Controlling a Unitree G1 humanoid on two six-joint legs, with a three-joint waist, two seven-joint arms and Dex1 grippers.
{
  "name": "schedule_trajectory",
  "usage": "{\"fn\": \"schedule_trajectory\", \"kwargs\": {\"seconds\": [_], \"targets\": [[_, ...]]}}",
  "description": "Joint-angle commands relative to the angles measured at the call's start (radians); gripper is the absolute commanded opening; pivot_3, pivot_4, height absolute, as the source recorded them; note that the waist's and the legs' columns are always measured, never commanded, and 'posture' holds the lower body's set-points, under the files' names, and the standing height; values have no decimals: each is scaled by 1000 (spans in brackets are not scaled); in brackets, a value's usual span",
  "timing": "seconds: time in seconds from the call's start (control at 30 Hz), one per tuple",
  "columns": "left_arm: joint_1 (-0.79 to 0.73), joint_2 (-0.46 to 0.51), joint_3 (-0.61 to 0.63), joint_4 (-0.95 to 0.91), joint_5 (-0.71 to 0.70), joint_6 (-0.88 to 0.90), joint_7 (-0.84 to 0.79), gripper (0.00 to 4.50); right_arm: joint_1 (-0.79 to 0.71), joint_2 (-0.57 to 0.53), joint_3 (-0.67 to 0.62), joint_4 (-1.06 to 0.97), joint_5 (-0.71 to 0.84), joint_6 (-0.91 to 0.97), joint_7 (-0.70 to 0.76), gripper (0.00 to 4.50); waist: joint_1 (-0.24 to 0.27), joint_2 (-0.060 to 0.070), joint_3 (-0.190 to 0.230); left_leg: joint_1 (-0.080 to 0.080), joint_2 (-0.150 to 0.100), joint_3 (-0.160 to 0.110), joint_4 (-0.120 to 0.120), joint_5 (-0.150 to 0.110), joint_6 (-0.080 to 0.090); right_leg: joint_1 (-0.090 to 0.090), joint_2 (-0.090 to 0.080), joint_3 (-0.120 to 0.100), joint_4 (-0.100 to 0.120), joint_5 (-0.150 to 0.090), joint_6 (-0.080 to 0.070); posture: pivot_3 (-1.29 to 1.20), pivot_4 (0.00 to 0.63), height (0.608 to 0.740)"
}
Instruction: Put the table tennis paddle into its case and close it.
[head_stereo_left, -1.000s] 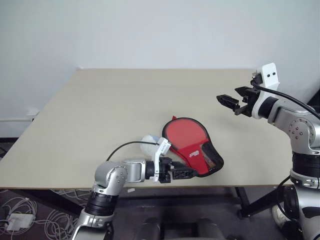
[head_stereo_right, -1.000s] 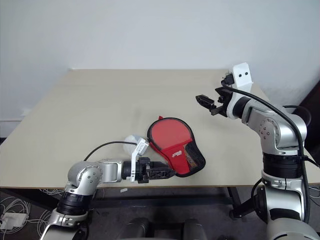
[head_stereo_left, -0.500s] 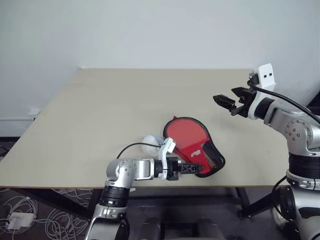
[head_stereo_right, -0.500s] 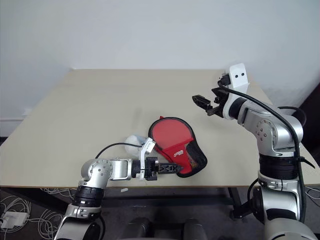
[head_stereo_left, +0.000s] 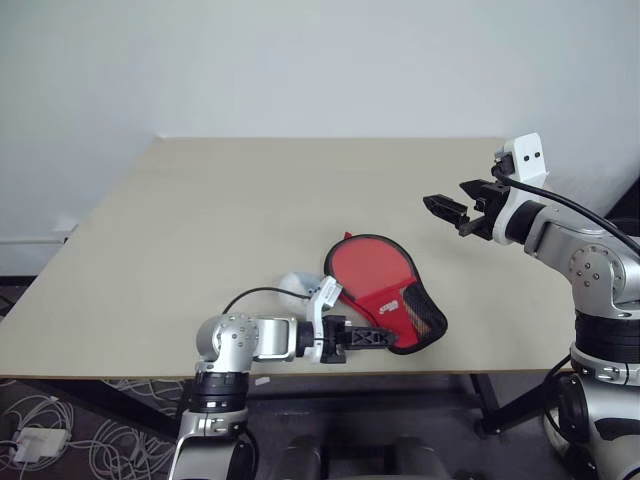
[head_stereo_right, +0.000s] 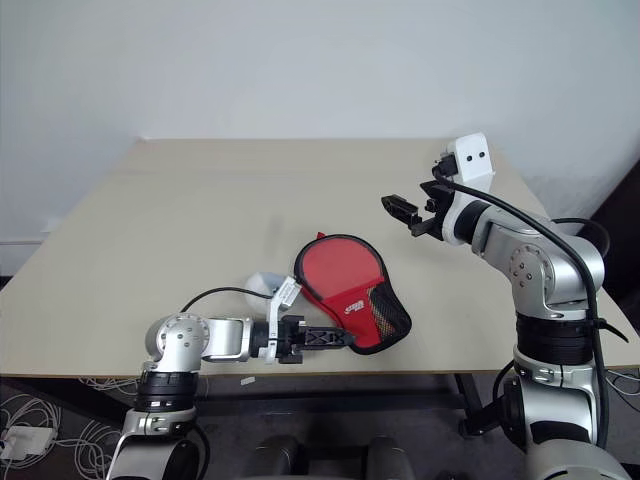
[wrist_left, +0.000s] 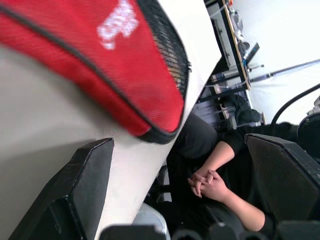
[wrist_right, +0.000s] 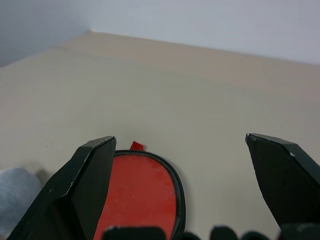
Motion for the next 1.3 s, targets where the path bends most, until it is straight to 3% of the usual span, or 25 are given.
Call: {"fn": "schedule_trajectory", "kwargs": {"seconds": [0.03, 0.47, 1.03, 1.3], "targets": [[1, -5, 22, -5, -11, 8, 7, 4459, -14, 3, -24, -36, 11, -9, -9, 4500, 0, 0, 0, 0, 0, 0, 0, 0, 0, 0, 0, 0, 0, 0, 0, 0, 0, 734], [-28, -98, -39, 67, 42, -61, 49, 4459, -21, 13, -20, -44, 14, -6, -20, 4500, 1, 0, 0, 0, -1, 0, 0, 0, 0, 1, -1, 0, 0, 0, 0, 0, 0, 734], [-98, -149, -100, 177, 121, -126, 94, 4459, -19, 32, -22, -52, 13, 2, -36, 4500, 9, 1, 0, 0, -2, -1, 1, 0, 0, 2, -2, -1, -2, -1, 1, 0, 0, 734], [-134, -191, 14, 214, 126, -31, 180, 4459, -24, 26, -20, -40, 8, 0, -32, 4500, 10, 0, 0, 0, -2, -1, 1, 0, 0, 3, -2, -1, -2, -2, 3, 0, 0, 734]]}}
